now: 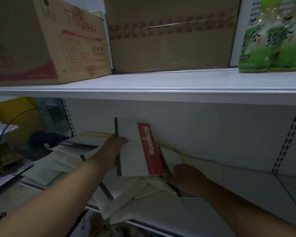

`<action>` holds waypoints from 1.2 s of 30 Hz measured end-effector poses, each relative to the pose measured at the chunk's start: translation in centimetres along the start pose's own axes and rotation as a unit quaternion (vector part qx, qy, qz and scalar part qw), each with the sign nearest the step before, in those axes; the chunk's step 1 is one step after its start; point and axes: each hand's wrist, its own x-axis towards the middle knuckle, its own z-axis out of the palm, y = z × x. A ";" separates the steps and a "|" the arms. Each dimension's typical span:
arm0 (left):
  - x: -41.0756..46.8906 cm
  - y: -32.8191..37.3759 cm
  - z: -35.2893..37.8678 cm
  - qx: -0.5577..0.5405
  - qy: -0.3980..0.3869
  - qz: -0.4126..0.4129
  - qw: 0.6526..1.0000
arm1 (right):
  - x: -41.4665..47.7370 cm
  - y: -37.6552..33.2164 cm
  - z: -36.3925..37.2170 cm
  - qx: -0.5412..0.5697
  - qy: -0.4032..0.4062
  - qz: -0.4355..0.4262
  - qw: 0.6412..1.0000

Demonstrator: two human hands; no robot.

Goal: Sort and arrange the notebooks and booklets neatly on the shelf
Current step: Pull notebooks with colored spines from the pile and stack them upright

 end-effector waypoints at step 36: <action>-6.2 1.4 -13.9 0.003 0.218 -0.013 0.976 | 5.8 -8.7 2.3 -0.009 0.077 -0.104 0.992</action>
